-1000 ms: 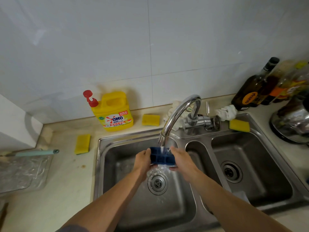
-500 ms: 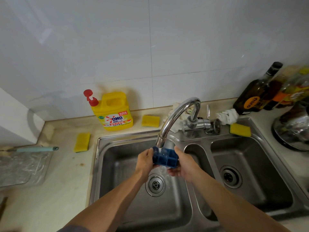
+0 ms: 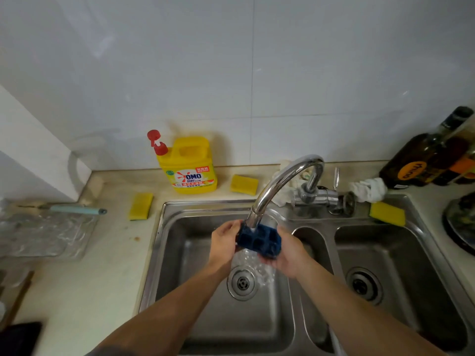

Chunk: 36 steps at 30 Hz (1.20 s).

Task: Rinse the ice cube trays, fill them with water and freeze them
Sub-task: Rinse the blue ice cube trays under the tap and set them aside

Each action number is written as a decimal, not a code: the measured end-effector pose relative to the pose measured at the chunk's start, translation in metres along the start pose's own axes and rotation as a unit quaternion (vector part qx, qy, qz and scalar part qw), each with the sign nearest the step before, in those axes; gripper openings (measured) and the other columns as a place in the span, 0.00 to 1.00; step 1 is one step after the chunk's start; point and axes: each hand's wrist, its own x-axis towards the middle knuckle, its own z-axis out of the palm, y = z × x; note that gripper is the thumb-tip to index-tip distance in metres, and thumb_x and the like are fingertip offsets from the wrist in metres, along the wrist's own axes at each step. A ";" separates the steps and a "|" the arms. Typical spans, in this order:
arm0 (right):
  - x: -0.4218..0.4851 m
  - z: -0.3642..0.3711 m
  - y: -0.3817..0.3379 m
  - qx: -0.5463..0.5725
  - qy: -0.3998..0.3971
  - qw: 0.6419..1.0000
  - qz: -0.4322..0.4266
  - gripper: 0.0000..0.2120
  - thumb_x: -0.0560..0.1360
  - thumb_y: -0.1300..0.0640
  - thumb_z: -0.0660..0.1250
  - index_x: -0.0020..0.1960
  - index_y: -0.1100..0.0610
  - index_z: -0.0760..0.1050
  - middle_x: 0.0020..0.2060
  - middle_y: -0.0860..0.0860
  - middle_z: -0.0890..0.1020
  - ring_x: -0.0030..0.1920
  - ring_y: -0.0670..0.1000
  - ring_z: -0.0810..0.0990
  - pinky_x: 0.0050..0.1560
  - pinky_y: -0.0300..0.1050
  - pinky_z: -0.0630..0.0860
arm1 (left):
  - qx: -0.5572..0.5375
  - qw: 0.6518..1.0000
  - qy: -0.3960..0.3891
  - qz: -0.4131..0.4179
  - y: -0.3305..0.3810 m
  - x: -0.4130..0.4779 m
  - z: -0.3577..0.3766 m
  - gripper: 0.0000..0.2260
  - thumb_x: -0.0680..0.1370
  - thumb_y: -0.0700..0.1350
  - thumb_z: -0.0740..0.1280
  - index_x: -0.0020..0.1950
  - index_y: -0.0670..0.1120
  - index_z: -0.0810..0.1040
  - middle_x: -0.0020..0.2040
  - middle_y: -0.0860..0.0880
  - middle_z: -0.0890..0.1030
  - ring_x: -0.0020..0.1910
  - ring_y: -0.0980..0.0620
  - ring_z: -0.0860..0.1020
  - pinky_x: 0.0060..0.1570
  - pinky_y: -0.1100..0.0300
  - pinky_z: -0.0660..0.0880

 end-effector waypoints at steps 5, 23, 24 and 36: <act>-0.003 0.016 -0.004 -0.034 -0.005 0.999 -0.013 0.20 0.84 0.43 0.60 0.61 0.60 0.76 0.54 0.63 0.83 0.52 0.63 0.84 0.44 0.55 0.84 | 0.006 0.998 0.058 -0.016 -0.002 0.010 -0.010 0.15 0.85 0.47 0.62 0.46 0.48 0.86 0.42 0.47 0.86 0.43 0.49 0.84 0.38 0.58 0.80; -0.030 0.007 0.018 -0.022 0.051 0.998 -0.034 0.21 0.84 0.42 0.58 0.63 0.59 0.76 0.55 0.64 0.83 0.52 0.63 0.84 0.42 0.52 0.83 | 0.057 0.997 -0.043 -0.038 -0.020 0.022 -0.005 0.13 0.86 0.47 0.59 0.53 0.43 0.81 0.50 0.41 0.84 0.50 0.44 0.84 0.49 0.51 0.83; -0.031 0.010 0.021 -0.019 0.043 0.998 -0.032 0.22 0.84 0.41 0.59 0.63 0.58 0.76 0.55 0.64 0.83 0.52 0.64 0.85 0.43 0.52 0.83 | 0.061 0.996 -0.048 -0.032 -0.019 0.021 -0.009 0.13 0.86 0.47 0.59 0.53 0.44 0.82 0.50 0.42 0.84 0.50 0.44 0.84 0.49 0.51 0.83; -0.046 0.008 0.047 0.095 0.068 0.993 -0.032 0.19 0.83 0.46 0.65 0.64 0.60 0.76 0.58 0.65 0.81 0.54 0.63 0.83 0.45 0.54 0.83 | 0.113 0.985 -0.122 -0.042 -0.019 0.012 -0.014 0.11 0.85 0.46 0.61 0.55 0.43 0.82 0.52 0.40 0.84 0.53 0.44 0.83 0.56 0.47 0.82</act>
